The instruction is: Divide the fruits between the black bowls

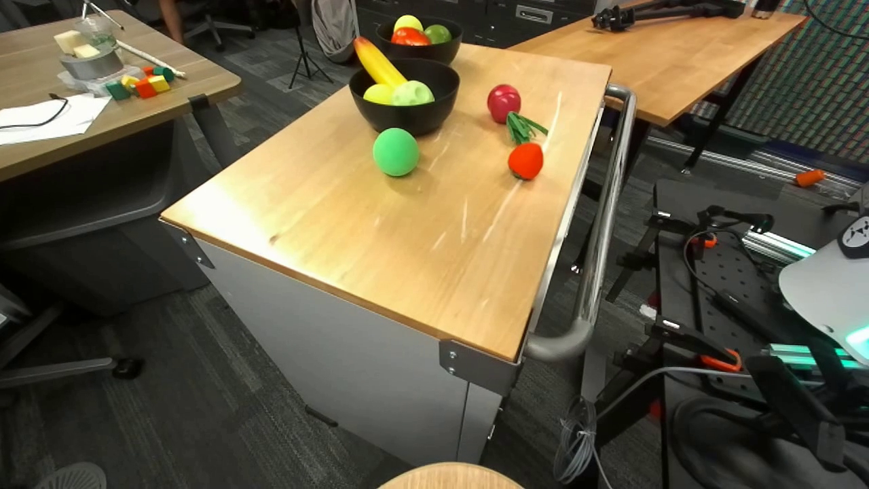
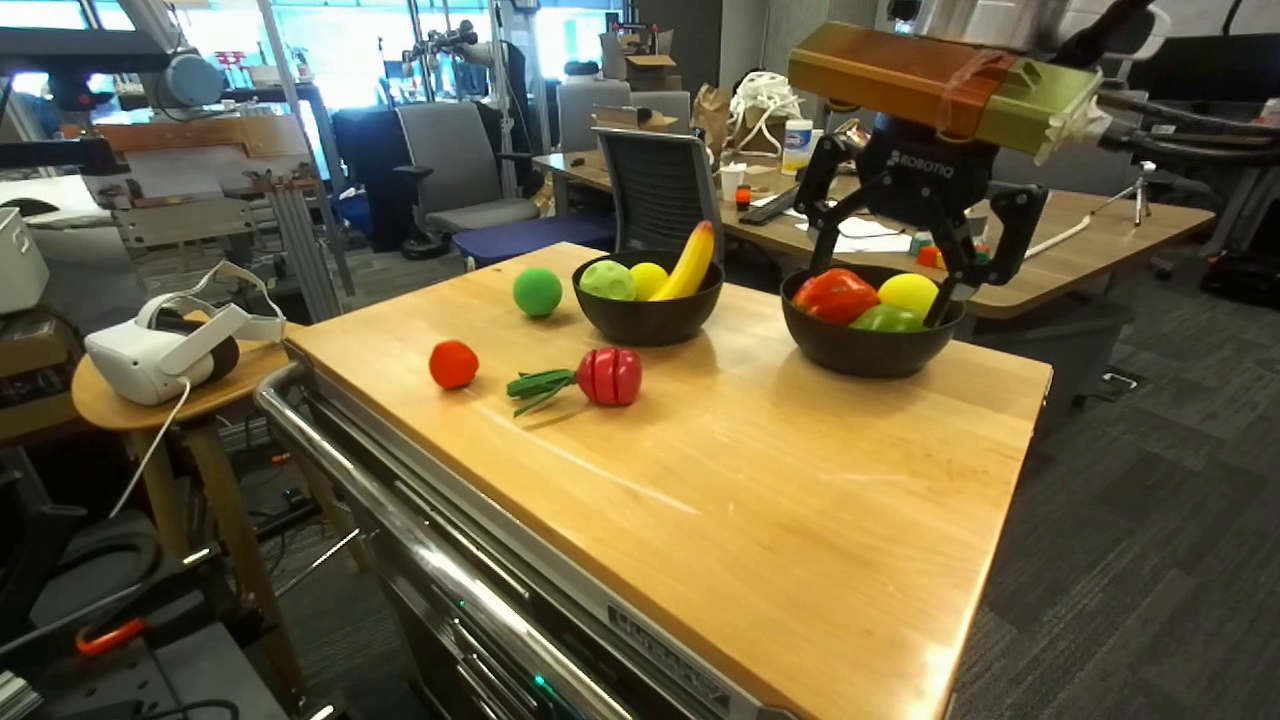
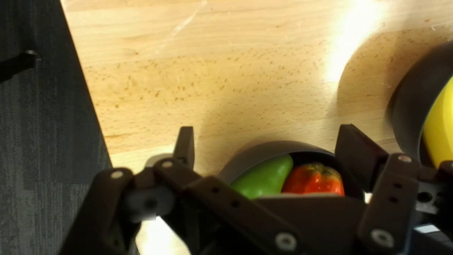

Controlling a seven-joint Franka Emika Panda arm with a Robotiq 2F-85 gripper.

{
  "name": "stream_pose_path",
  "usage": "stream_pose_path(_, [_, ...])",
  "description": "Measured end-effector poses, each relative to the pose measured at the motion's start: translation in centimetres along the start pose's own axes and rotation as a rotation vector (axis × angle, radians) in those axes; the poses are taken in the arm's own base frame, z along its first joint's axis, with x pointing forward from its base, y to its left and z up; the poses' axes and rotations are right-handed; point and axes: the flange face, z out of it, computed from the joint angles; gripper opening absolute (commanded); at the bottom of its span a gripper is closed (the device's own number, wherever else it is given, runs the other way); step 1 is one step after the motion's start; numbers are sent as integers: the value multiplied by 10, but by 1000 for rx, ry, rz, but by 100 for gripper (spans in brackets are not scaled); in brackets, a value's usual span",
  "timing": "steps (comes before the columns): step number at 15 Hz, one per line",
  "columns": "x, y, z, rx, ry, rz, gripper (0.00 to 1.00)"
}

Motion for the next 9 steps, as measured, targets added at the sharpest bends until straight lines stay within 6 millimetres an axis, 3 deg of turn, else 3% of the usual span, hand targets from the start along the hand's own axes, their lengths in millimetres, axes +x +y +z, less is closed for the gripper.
stream_pose_path(3, [-1, -3, 25, -82, -103, 44, 100])
stream_pose_path(9, [11, -41, 108, -132, -217, 90, 100])
